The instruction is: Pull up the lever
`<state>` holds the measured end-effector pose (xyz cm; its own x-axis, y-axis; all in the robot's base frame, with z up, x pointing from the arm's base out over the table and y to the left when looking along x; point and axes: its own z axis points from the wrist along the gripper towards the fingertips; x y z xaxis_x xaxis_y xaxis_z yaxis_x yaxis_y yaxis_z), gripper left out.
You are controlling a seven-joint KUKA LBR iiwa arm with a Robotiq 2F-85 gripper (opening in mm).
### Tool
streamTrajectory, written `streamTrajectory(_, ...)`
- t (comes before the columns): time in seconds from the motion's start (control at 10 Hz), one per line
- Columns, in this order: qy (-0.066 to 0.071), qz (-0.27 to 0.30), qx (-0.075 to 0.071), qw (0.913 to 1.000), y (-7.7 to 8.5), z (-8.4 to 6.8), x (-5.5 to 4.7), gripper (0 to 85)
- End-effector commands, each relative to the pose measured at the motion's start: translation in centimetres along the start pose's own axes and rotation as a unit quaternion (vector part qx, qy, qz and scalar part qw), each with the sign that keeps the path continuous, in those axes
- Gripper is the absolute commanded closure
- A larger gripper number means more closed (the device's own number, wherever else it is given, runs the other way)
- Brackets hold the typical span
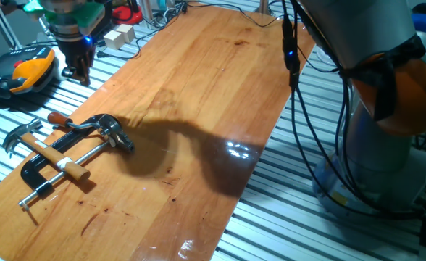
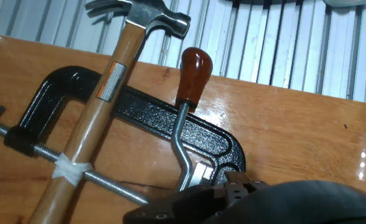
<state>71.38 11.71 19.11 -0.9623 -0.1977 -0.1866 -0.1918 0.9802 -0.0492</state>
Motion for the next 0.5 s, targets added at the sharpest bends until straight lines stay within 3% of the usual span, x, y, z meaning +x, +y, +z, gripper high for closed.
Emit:
streamTrajectory(0.0, 0.0, 0.003, 0.001, 1.0, 0.2, 0.2, -0.2, 85.0)
streamTrajectory(0.1, -0.004, 0.011, 0.006, 0.9999, 0.6, 1.0, -0.7, 85.0)
streamTrajectory(0.4, -0.012, 0.024, 0.002, 0.9996, 1.2, 3.9, -2.0, 85.0)
